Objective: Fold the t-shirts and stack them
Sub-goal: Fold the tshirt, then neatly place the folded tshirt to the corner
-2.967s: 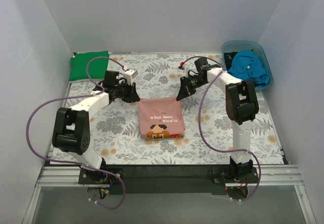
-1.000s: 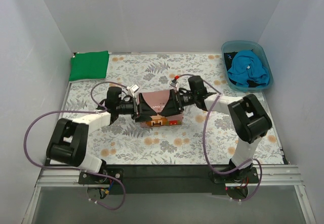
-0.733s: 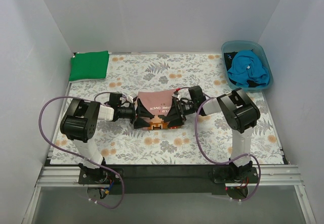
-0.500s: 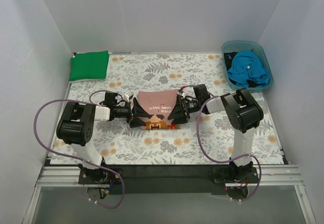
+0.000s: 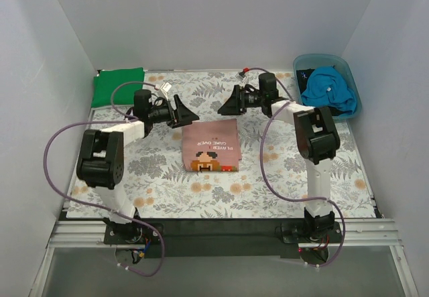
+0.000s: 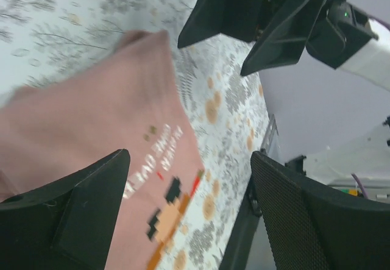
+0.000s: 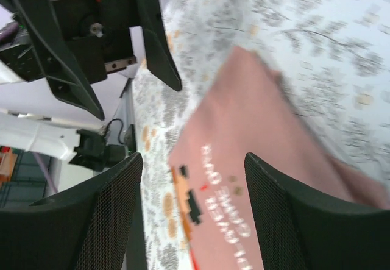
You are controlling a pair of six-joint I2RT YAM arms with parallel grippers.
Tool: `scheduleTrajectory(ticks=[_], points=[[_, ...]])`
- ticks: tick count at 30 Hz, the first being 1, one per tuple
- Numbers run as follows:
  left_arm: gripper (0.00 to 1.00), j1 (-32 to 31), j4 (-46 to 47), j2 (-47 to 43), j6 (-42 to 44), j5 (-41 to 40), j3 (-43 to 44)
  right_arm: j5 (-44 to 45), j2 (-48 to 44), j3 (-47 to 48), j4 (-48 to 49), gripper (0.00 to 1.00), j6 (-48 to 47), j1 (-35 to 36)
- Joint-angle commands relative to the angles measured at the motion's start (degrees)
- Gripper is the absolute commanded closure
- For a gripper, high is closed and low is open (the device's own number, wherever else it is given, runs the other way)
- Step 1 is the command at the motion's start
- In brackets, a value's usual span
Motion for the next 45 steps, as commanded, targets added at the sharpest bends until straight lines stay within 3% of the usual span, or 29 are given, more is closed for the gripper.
scheduleTrajectory(ticks=[1,7,9,12,15,16,18,21,23,26,28,32,37,39,45], points=[[0.22,1.22,7.94,9.06,-1.99,-5.07,4.02,3.54,7.39,3.69,-1.29,0.27,-1.53,-0.87],[0.29,3.95,10.43,22.78,-5.96,-6.13,9.4,4.87,15.48,7.3,-1.64,0.37,-3.29,-2.98],[0.33,4.39,9.74,23.5,-5.09,-6.04,10.54,5.05,16.54,7.83,-1.73,0.43,-3.64,-3.51],[0.37,5.35,5.44,21.05,0.08,-6.04,13.78,4.52,14.89,9.23,-2.25,0.42,-3.2,-4.39],[0.24,6.93,-2.55,14.03,7.45,-6.3,16.16,5.57,7.25,9.67,-6.98,0.34,-7.49,-3.96],[0.15,7.11,-6.66,11.22,9.66,-6.82,16.17,7.23,4.88,9.67,-9.0,0.33,-9.51,-3.34],[0.08,9.57,-10.29,3.34,12.49,-8.15,15.38,10.3,-1.98,10.11,-18.22,0.3,-19.39,-2.03],[0.07,12.64,-13.65,-7.29,13.12,-8.33,11.52,18.47,-9.46,9.5,-29.91,0.3,-32.67,2.28],[0.07,16.94,-15.06,-12.07,8.3,-7.97,8.01,25.5,-13.32,9.24,-36.57,0.3,-38.68,7.02],[0.07,24.41,-14.35,-18.06,0.06,-3.33,3.97,35.25,-16.58,7.75,-41.52,0.32,-46.6,14.57],[0.07,28.45,-17.66,-20.78,-0.68,-2.34,3.34,42.09,-17.73,5.81,-42.59,0.34,-50.29,20.79],[0.06,30.05,-29.54,-23.51,9.3,-10.33,5.44,50.21,-17.22,4.75,-44.78,0.39,-52.33,30.83],[0.06,30.14,-34.38,-28.08,12.85,-21.4,2.64,58.9,-13.09,4.75,-45.32,0.44,-52.95,40.33],[0.06,30.14,-35.18,-29.31,13.37,-21.94,1.15,60.15,-10.71,5.01,-45.23,0.49,-53.03,41.74],[0.06,30.14,-35.8,-30.38,14.17,-21.07,-1.49,65.25,-4.56,8.44,-45.23,0.5,-53.74,44.56]])
